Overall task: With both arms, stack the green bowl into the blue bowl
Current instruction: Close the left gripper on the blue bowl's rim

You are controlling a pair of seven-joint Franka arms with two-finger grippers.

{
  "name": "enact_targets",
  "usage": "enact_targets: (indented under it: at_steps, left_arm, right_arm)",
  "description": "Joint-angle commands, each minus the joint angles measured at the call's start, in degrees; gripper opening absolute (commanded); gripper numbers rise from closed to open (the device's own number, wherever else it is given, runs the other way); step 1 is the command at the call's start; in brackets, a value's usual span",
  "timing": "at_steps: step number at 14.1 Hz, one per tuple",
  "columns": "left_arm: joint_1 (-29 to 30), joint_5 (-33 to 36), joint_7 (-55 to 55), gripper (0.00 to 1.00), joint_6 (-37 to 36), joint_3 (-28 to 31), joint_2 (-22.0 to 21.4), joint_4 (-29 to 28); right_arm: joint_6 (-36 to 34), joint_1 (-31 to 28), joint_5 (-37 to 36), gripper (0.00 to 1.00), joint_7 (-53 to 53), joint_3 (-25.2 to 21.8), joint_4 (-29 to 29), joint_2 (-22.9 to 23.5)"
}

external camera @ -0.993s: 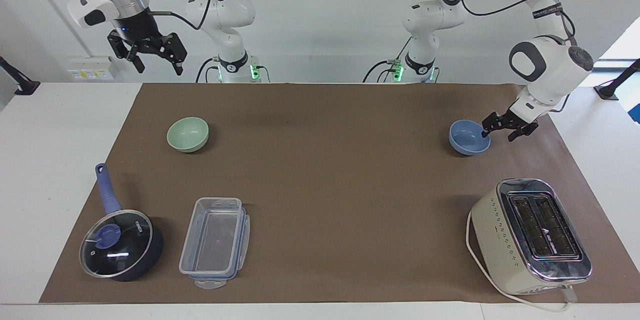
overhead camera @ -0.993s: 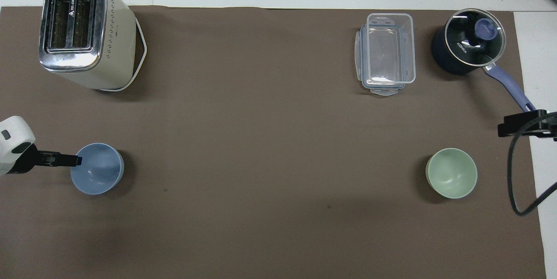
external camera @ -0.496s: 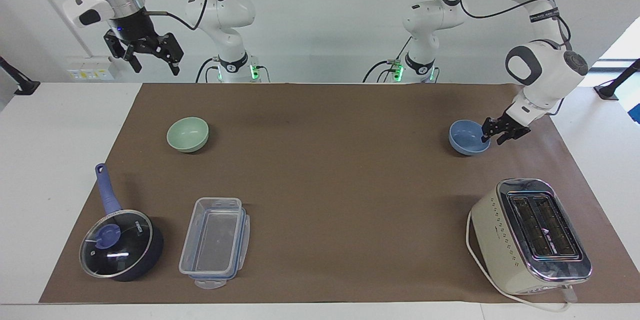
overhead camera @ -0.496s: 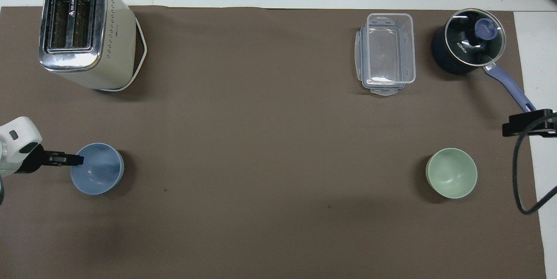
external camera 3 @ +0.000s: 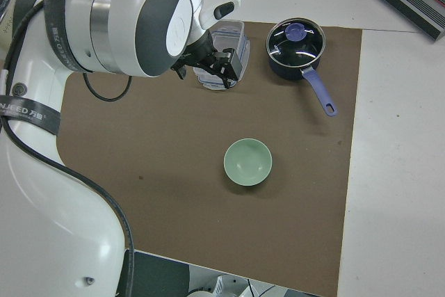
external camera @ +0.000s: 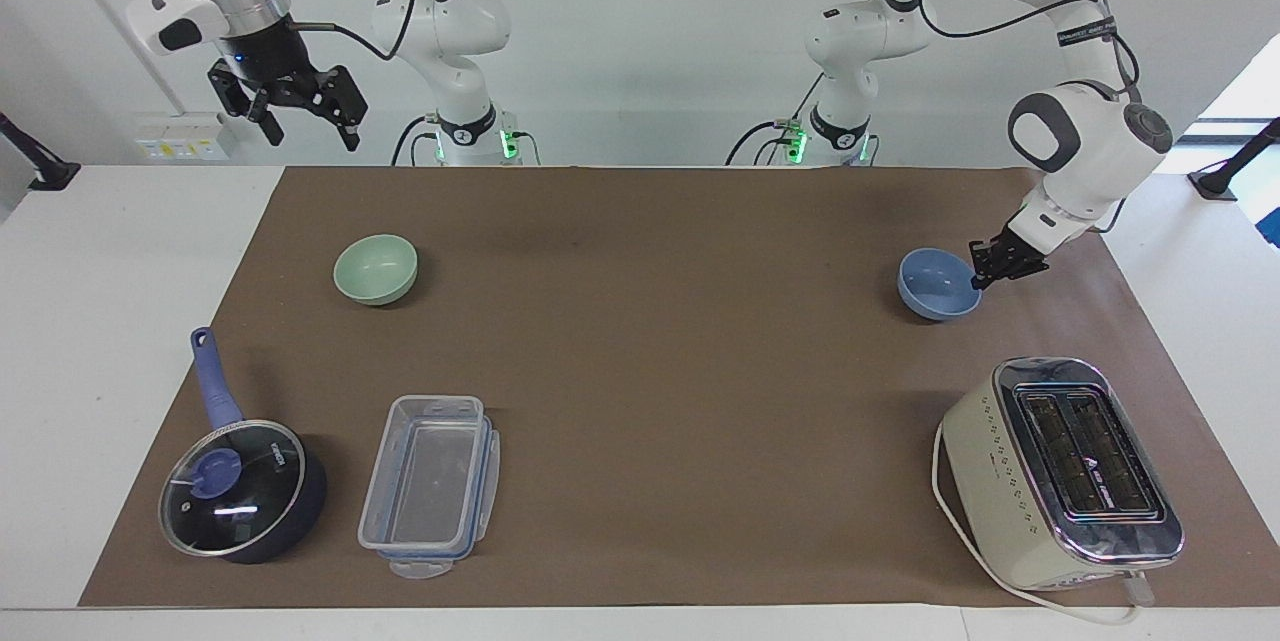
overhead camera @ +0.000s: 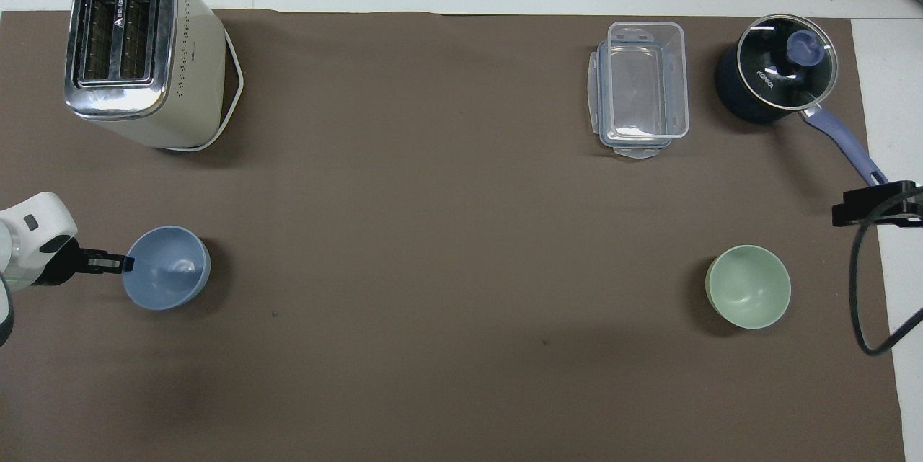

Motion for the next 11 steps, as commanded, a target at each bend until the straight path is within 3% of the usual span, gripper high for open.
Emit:
enact_targets:
  at_steps: [1, 8, 11]
  left_arm:
    - [-0.3, -1.0, -1.7, 0.00, 0.2, 0.1, -0.5, -0.9]
    - [0.1, -1.0, -1.3, 0.00, -1.8, 0.1, -0.7, 1.3]
    - [-0.6, -1.0, -2.2, 0.00, -6.0, 0.0, -3.5, 3.4]
  right_arm:
    - [0.0, -0.7, 0.0, 1.00, -1.2, 0.5, -1.2, -1.2]
    - [0.0, -0.7, 0.0, 1.00, -1.2, 0.4, -1.2, -1.2]
    - [0.0, -0.7, 0.0, 1.00, -1.2, 0.4, -1.2, -1.2]
